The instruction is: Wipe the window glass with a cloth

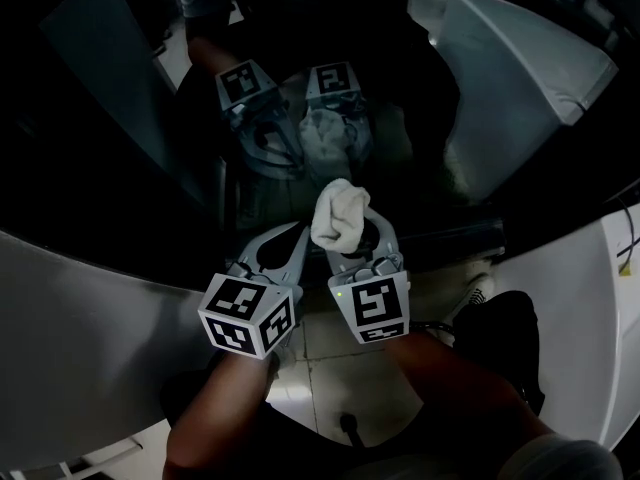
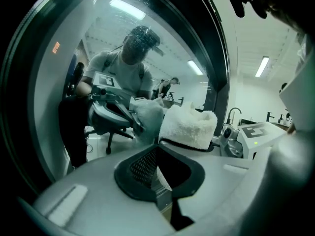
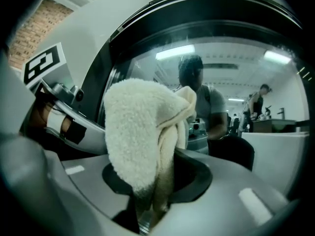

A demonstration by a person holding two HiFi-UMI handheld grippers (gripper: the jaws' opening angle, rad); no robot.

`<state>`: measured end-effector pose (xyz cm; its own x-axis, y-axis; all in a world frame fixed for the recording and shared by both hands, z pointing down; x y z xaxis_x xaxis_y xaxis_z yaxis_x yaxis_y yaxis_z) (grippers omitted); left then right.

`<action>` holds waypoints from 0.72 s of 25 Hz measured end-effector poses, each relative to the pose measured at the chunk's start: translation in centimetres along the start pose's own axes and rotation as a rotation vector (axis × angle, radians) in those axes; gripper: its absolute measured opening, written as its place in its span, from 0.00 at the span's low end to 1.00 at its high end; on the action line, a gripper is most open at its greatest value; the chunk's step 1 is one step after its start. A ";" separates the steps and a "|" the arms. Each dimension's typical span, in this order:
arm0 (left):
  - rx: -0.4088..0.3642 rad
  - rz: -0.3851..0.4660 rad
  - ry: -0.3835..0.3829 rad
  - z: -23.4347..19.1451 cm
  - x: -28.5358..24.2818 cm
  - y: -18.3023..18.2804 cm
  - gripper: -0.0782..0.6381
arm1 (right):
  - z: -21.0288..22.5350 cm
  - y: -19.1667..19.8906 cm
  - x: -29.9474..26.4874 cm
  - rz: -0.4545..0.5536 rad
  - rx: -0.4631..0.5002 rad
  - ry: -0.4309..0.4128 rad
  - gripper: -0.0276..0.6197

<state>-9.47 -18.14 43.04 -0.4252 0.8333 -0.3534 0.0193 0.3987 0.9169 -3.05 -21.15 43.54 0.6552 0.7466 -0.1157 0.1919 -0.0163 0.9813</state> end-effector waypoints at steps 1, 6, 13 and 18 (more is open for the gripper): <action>0.002 0.000 -0.003 -0.1 0.0 0.0 0.13 | 0.1 0.1 -0.1 0.001 -0.005 0.007 0.25; 0.008 0.006 -0.011 -0.3 0.0 0.0 0.13 | 0.5 0.1 0.0 -0.002 0.010 0.009 0.25; 0.013 -0.001 -0.020 -0.6 0.0 0.5 0.13 | 0.7 0.4 -0.3 -0.022 0.078 -0.007 0.24; 0.017 -0.002 -0.026 -0.8 0.1 0.6 0.13 | 0.7 0.5 -0.4 -0.043 0.121 -0.025 0.24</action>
<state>-10.20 -18.15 43.74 -0.4013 0.8423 -0.3599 0.0341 0.4064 0.9131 -2.69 -21.95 43.94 0.6625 0.7313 -0.1623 0.3054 -0.0659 0.9499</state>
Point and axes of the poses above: the fingertips, and each gripper's own axes: x backward along the fingers, z to its right, y out of its underside, the point moved 4 cm from there along x, backward along the fingers, and after that the axes turned 5 degrees about -z, right-handed, at the moved point
